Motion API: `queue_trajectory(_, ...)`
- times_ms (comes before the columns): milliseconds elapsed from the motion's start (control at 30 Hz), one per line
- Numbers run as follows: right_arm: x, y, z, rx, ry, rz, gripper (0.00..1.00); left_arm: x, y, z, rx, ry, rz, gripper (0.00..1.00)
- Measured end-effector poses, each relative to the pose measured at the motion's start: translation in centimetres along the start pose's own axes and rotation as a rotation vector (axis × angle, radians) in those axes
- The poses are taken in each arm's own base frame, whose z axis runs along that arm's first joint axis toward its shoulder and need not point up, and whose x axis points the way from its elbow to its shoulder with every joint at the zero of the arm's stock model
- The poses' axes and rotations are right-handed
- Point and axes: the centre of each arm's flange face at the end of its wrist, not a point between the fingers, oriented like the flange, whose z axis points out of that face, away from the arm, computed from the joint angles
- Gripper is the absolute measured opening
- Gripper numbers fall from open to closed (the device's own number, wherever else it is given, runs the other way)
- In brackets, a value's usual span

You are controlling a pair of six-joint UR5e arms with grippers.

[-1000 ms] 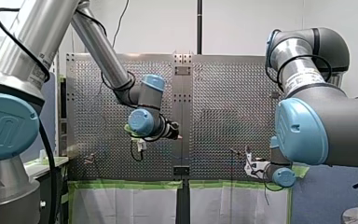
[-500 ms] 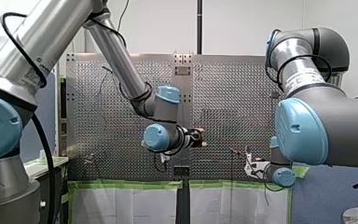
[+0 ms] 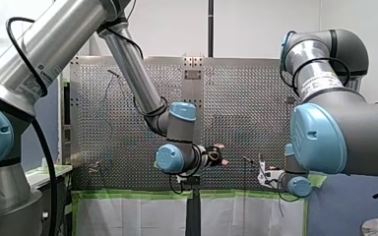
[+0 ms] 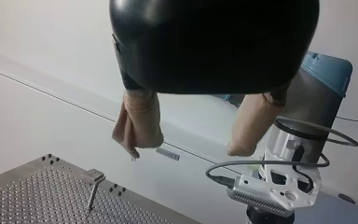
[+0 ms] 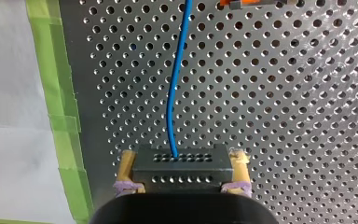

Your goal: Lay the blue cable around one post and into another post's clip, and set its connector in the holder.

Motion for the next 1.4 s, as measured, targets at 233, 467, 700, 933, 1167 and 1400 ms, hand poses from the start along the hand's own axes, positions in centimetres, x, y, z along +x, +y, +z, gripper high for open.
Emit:
queue_trajectory(233, 0.0, 0.0, 0.0, 0.0, 0.001, 0.0, 0.0, -0.3, 0.7, 0.3, -0.034, -0.016, -0.001, 1.0)
queue_trajectory(467, 0.1, 0.5, 0.1, -0.006, 0.008, -0.002, 0.0, -1.2, 2.0, 1.4, -0.072, -0.038, -0.005, 1.0)
queue_trajectory(700, 0.0, 0.4, 0.0, -0.006, -0.003, -0.006, 0.0, -3.1, 3.4, 4.0, -0.077, -0.07, -0.014, 1.0)
queue_trajectory(933, 0.0, 0.0, -0.1, 0.002, -0.007, -0.011, 0.0, -3.4, 3.7, 6.2, -0.093, -0.096, -0.032, 1.0)
queue_trajectory(1167, 0.0, 0.3, 0.0, -0.001, -0.004, -0.004, 0.0, -1.7, 4.0, 8.8, -0.103, -0.09, -0.048, 1.0)
queue_trajectory(1400, 0.0, 0.7, 0.0, -0.006, 0.0, -0.002, 0.0, 0.5, 4.1, 10.4, -0.131, -0.055, -0.035, 1.0)
